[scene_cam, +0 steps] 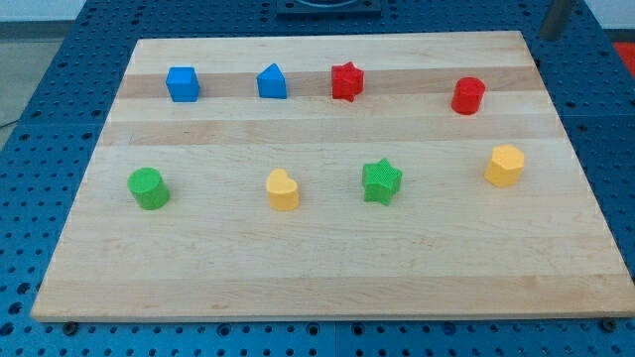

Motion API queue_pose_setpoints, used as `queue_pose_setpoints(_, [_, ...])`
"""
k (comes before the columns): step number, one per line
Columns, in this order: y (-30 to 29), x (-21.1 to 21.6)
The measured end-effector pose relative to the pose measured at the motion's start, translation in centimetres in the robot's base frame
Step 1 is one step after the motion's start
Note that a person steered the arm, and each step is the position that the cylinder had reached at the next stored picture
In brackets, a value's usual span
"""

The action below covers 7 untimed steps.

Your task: Push the blue triangle towards the blue cube

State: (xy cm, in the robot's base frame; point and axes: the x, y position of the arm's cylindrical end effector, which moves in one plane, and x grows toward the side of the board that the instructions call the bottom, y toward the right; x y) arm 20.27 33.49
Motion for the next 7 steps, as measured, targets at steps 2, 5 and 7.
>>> queue_pose_setpoints(2, [0.0,-0.2])
queue_pose_setpoints(5, [-2.9,-1.1])
queue_pose_setpoints(7, [-13.9,0.6])
